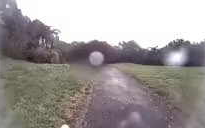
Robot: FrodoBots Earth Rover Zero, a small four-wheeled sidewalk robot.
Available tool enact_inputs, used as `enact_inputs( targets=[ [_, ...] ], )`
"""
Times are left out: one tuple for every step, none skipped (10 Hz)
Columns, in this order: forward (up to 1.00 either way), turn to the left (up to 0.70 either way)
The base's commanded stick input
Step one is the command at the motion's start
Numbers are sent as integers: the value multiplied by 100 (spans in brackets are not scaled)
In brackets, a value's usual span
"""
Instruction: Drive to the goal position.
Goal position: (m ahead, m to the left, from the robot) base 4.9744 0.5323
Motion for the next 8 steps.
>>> enact_inputs(
  targets=[
    [70, -35],
    [70, 0],
    [70, 0],
    [70, 0],
    [70, 0],
    [70, 0],
    [70, 0],
    [70, 0]
  ],
)
